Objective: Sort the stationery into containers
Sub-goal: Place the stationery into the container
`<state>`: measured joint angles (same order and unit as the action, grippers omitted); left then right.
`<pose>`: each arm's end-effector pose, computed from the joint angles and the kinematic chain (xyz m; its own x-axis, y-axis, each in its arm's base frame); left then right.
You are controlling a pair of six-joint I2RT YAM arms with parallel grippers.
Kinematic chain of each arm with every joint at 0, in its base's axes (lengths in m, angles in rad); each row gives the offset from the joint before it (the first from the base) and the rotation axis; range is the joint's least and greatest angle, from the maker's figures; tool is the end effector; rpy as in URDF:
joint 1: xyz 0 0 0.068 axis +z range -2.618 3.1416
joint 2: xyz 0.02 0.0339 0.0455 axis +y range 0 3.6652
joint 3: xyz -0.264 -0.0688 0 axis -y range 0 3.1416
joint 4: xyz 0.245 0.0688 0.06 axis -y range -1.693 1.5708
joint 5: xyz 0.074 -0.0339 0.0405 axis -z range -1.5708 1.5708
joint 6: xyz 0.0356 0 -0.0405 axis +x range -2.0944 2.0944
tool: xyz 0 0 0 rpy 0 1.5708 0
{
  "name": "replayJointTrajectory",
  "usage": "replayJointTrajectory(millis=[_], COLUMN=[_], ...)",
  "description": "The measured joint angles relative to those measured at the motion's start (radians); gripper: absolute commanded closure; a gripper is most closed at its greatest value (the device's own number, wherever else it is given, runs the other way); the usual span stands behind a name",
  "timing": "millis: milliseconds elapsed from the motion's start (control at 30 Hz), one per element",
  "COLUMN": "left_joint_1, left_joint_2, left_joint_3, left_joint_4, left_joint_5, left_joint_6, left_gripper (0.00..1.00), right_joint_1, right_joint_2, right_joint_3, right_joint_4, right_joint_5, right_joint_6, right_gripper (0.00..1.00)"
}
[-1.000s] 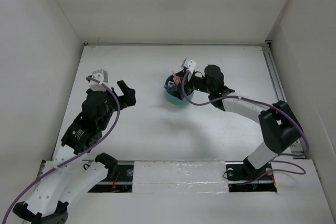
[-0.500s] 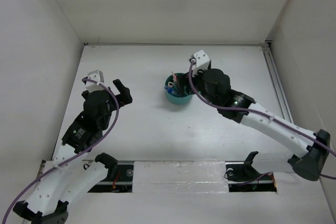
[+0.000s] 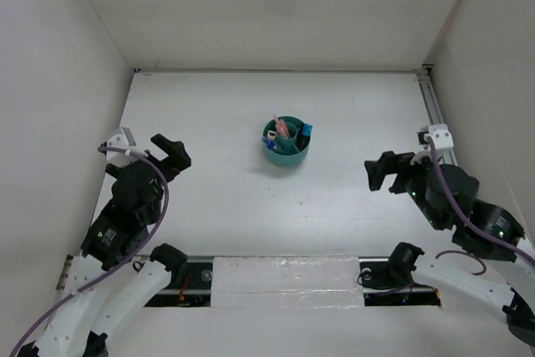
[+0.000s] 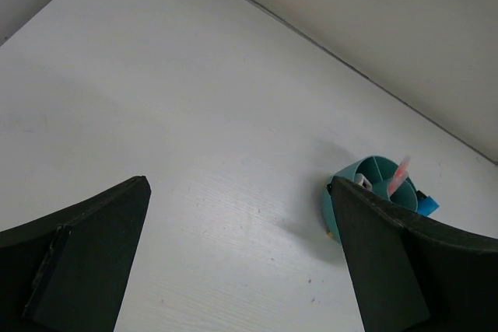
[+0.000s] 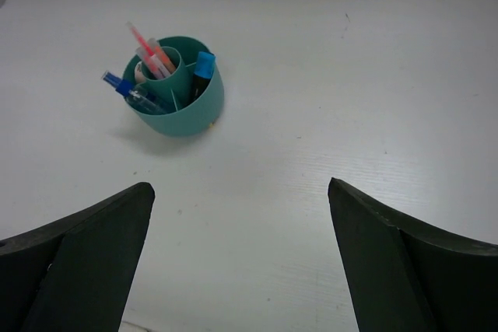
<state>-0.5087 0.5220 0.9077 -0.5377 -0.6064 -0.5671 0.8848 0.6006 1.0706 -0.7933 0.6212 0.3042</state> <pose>0.0952 -0.0298 0.3773 -0.0622 -0.4707 -0.8801 -0.1485 0.8764 -0.4582 0.0737 0.0574 0.3944 -0.2758 0.0477 -0.9600 -0.2065 0.9725 0.1076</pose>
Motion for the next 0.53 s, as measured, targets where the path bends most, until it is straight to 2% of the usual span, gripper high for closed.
replayJointTrajectory(millis=[233,533], left_joint_1=[0.0,0.0], left_joint_2=[-0.132,-0.189], left_joint_3=[0.0,0.0], left_joint_4=[-0.021,-0.031], left_joint_5=[-0.061,-0.084], left_joint_6=[-0.043,-0.061], left_gripper=[0.0,0.0], right_joint_1=[0.0,0.0], right_joint_2=[-0.135,-0.1], right_joint_3=[0.0,-0.001], right_joint_4=[-0.051,-0.068], right_joint_5=[-0.029,-0.032], right_joint_6=[0.008,0.009], right_gripper=[0.0,0.0])
